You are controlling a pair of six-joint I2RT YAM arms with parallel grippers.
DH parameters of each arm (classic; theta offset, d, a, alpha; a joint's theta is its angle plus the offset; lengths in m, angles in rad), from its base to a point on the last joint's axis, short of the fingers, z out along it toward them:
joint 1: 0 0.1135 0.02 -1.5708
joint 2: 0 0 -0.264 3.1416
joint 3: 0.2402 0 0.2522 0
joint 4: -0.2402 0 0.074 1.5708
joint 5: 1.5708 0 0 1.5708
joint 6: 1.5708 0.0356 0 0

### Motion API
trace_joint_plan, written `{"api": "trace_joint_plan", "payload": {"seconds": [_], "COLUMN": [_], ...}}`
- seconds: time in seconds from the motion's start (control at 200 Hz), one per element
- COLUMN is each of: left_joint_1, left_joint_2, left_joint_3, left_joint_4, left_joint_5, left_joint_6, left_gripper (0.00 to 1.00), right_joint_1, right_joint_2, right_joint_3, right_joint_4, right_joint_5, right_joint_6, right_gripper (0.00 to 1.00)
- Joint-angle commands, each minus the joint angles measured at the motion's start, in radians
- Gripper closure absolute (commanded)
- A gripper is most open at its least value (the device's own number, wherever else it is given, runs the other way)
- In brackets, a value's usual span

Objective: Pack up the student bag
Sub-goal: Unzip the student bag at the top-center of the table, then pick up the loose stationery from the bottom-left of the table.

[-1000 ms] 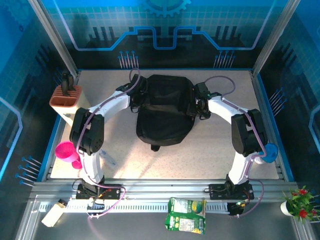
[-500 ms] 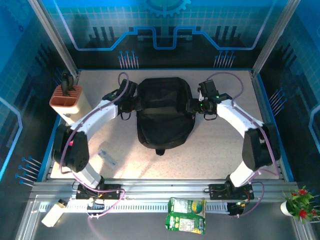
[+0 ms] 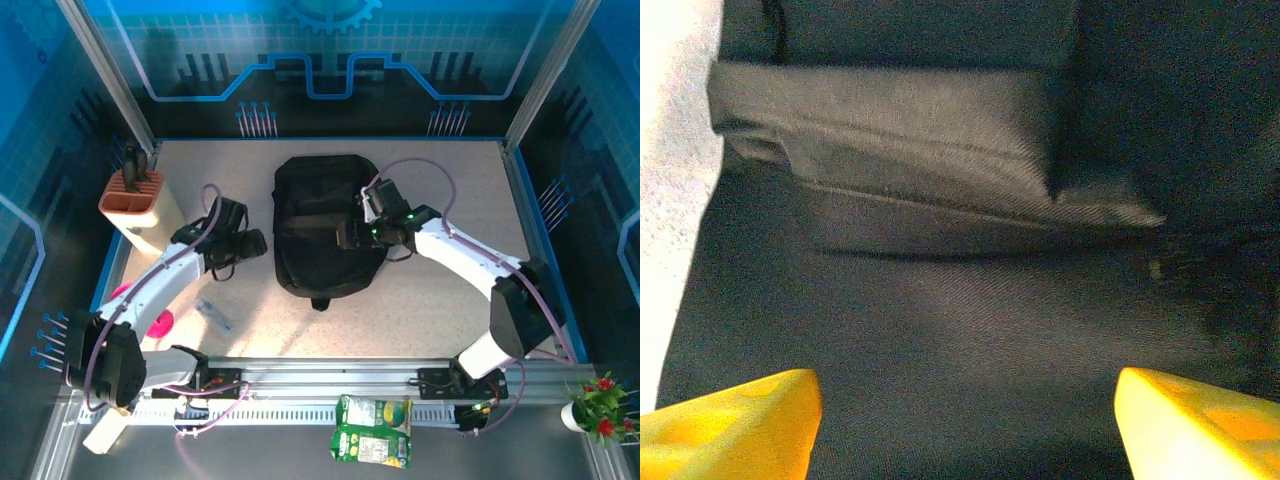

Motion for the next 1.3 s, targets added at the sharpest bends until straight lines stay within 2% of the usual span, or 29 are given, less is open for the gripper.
{"api": "trace_joint_plan", "payload": {"seconds": [0.0, 0.105, 0.205, 0.535, 0.675, 0.885, 1.296], "left_joint_1": [0.036, 0.047, 0.062, 0.127, 0.143, 0.149, 0.15], "left_joint_2": [-0.07, -0.112, -0.144, -0.177, -0.176, -0.156, -0.076], "left_joint_3": [-0.072, -0.138, -0.222, -0.391, -0.422, -0.433, -0.412], "left_joint_4": [-0.131, -0.215, -0.209, -0.084, -0.025, 0.012, 0.027], "left_joint_5": [-0.05, -0.116, -0.171, -0.133, -0.089, -0.066, -0.026], "left_joint_6": [-0.119, -0.198, -0.239, -0.33, -0.334, -0.333, -0.312], "left_gripper": [0.21, 0.2, 0.16, 0.15, 0.23, 0.41, 0.45], "right_joint_1": [0.02, 0.022, 0.02, 0.009, 0.006, 0.006, -0.004], "right_joint_2": [0.081, 0.129, 0.156, 0.193, 0.197, 0.2, 0.196], "right_joint_3": [0.028, 0.048, 0.068, 0.096, 0.098, 0.101, 0.094], "right_joint_4": [0.01, 0.01, 0.009, -0.02, -0.024, -0.028, -0.03], "right_joint_5": [-0.035, -0.024, -0.015, -0.015, -0.017, -0.017, -0.017], "right_joint_6": [0.041, 0.054, 0.052, 0.053, 0.061, 0.068, 0.076], "right_gripper": [0.23, 0.23, 0.23, 0.23, 0.24, 0.25, 0.25]}}
